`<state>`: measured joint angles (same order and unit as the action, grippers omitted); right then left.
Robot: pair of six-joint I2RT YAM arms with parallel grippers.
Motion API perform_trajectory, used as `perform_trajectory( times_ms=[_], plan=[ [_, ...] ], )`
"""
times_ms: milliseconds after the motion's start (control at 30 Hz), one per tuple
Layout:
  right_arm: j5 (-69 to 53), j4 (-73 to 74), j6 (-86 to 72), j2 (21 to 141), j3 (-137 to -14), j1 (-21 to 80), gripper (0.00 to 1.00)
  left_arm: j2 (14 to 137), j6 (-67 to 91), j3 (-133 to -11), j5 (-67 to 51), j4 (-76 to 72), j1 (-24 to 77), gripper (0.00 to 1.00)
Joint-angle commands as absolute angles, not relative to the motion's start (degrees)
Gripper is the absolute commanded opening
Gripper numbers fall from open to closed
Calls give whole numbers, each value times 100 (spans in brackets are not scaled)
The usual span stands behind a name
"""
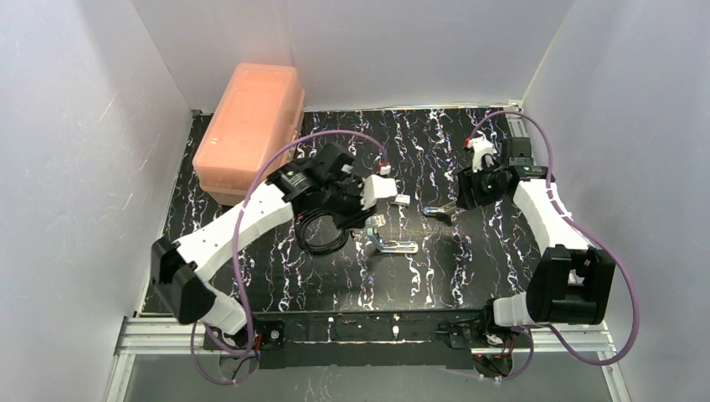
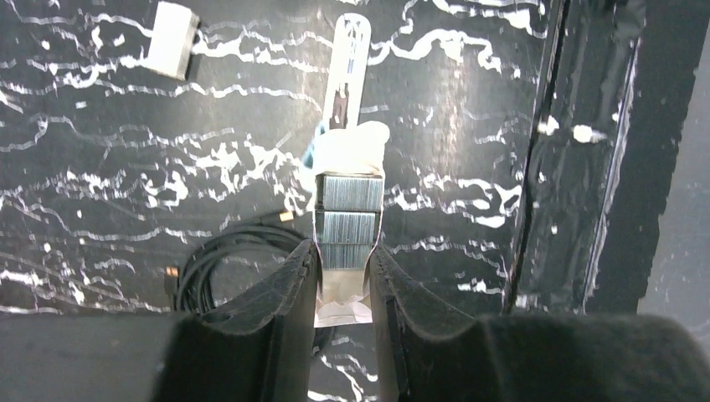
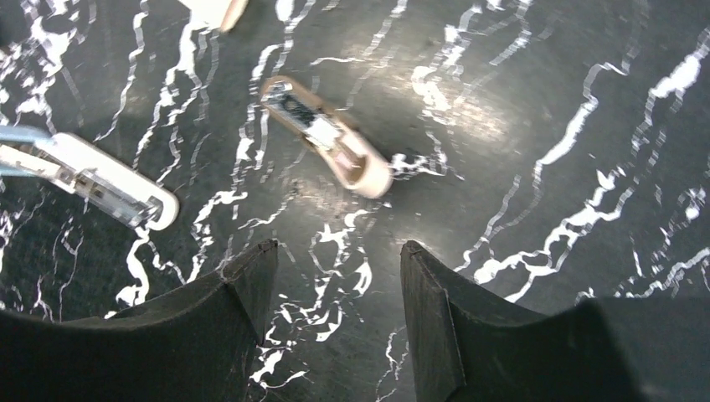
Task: Load the staples into the stapler
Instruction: Place the staple box at the center of the board.
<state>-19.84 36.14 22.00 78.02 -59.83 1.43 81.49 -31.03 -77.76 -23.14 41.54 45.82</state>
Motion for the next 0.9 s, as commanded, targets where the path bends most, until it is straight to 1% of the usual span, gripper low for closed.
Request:
perform_trajectory(
  times_ms=[0,300,467,633,867],
  plan=[
    [-2039,3589,1809,8013,-6468,-340,63,9034,-2790,-8636,-2376,4592,4818,10],
    [-1527,3434,1492,7988,-6626,-706,63,11249,-2243,-10778,-2316,4464,5217,10],
    [-1387,3406,1433,7940,-6644,-792,63,12236,-1877,-11621,-2288,4356,5393,10],
    [-1370,3425,1452,7974,-6630,-845,63,12899,-1573,-12021,-2297,4096,5504,10],
    [-1429,3388,1494,8004,-6494,-862,63,13332,-1426,-12084,-2218,3643,5618,10]
  ],
)
